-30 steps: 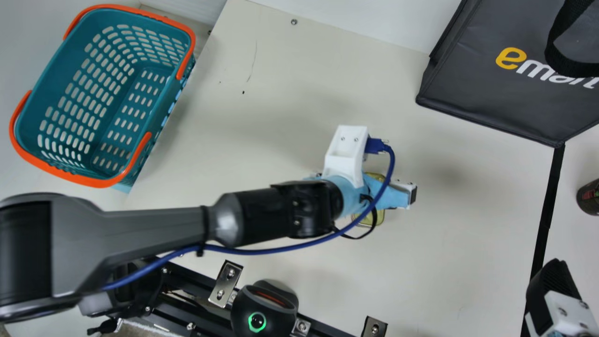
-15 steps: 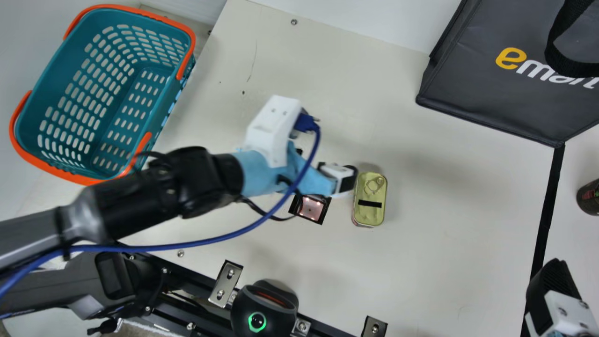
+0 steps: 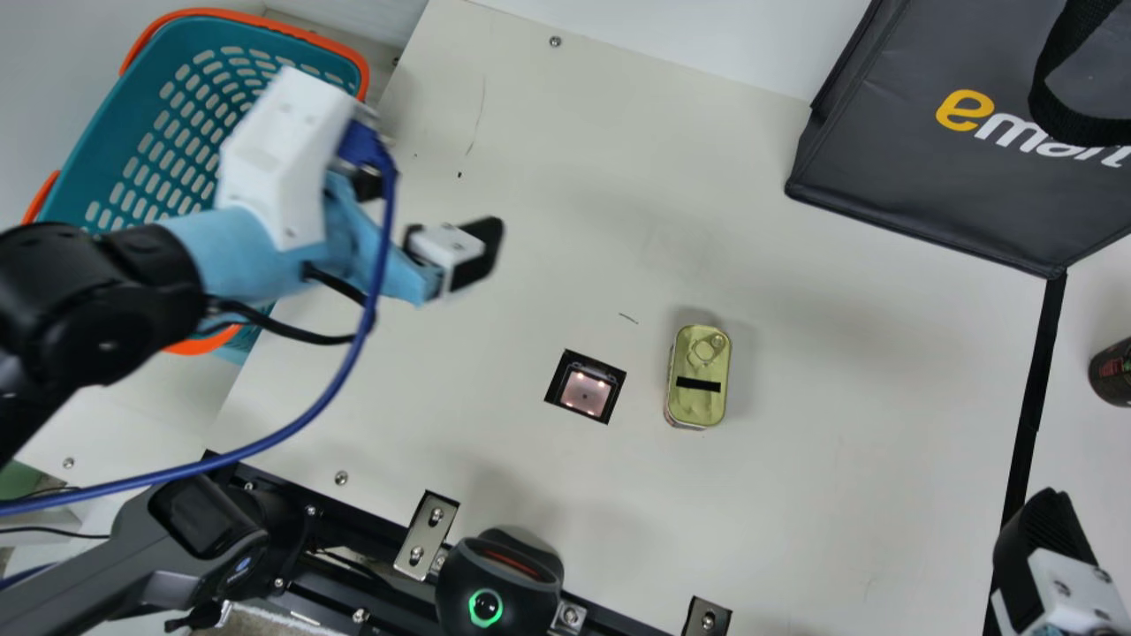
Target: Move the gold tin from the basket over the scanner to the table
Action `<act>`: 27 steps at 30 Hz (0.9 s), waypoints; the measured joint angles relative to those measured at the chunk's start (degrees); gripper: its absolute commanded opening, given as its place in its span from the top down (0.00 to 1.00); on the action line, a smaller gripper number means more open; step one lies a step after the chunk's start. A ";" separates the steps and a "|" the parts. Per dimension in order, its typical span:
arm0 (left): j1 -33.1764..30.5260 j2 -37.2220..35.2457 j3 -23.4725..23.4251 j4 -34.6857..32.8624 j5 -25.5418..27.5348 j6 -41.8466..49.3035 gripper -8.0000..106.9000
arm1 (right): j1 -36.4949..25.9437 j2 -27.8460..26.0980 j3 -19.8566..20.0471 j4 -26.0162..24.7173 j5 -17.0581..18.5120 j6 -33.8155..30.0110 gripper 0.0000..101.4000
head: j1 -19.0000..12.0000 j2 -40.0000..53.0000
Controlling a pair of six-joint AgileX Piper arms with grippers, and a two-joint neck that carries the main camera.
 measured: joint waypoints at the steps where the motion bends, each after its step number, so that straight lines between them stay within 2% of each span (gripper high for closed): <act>1: 1.63 -0.76 -0.72 0.45 1.06 0.82 0.15 | 0.00 0.00 0.00 0.00 0.00 0.00 0.06 | 0.09 0.00; 12: 14.36 -6.05 -8.18 -0.22 8.55 3.81 0.15 | 0.00 0.00 0.00 0.00 0.00 0.00 0.06 | 0.09 -0.09; 17: 14.50 -6.17 -8.18 -0.22 8.69 3.81 0.15 | 0.00 0.00 0.00 0.00 0.00 0.00 0.06 | 0.00 -1.85; 27: 14.50 -6.17 -8.18 -0.22 8.69 3.81 0.15 | 0.00 0.00 0.00 0.00 0.00 0.00 0.06 | 0.00 -14.85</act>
